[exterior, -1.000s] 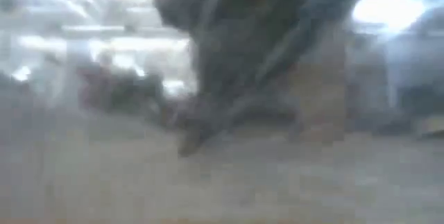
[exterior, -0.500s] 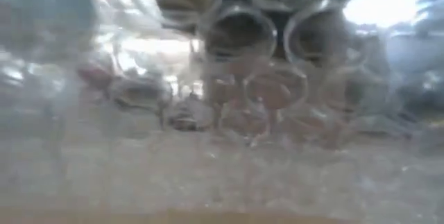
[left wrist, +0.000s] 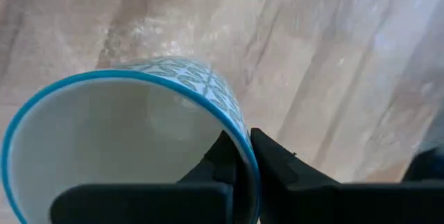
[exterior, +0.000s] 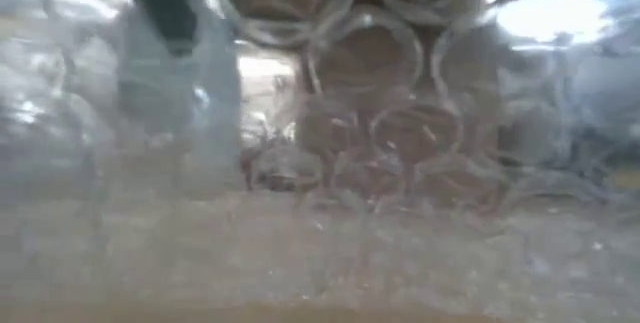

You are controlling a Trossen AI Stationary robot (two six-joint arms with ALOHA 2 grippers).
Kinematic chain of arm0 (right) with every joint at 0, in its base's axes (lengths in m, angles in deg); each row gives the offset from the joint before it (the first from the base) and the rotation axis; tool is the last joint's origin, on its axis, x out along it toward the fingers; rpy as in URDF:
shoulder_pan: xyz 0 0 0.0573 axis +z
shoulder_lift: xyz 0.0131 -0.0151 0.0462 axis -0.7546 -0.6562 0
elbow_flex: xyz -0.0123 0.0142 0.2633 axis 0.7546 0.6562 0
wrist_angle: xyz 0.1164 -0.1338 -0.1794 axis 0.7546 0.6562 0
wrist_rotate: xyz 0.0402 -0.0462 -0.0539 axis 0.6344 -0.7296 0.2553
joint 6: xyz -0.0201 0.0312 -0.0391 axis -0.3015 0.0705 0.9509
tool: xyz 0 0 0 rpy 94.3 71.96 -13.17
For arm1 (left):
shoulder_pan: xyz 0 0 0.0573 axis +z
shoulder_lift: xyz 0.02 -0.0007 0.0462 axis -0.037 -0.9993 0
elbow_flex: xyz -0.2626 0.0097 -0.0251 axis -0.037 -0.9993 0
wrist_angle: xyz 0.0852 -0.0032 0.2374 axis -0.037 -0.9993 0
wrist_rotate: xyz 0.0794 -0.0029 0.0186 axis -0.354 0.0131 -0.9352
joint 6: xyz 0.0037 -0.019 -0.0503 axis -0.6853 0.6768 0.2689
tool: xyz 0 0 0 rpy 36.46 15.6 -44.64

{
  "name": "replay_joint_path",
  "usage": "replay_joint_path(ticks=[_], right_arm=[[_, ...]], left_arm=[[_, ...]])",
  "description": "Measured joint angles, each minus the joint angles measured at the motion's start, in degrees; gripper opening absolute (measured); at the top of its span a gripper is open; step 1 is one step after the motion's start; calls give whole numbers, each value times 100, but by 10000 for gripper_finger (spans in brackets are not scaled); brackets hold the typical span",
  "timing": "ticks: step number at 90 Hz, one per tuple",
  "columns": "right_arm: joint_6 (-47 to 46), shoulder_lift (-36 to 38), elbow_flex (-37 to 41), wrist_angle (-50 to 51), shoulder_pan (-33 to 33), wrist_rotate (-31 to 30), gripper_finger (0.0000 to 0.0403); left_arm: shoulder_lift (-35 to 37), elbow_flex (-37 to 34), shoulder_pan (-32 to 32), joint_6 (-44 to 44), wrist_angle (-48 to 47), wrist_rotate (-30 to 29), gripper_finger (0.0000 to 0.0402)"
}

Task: Wrap mug
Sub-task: Wrap the white mug with bubble wrap

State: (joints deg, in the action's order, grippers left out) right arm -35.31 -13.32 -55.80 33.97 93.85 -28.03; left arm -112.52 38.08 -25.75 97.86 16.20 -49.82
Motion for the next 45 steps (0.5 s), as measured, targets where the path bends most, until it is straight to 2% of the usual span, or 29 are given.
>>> replay_joint_path(ticks=[16,45], right_arm=[[-194,-11,0,53,129,-54,0],[-15,-11,0,48,52,-78,0]], left_arm=[[-290,9,-28,-193,14,-31,0],[-282,14,-59,-37,-6,171,0]])
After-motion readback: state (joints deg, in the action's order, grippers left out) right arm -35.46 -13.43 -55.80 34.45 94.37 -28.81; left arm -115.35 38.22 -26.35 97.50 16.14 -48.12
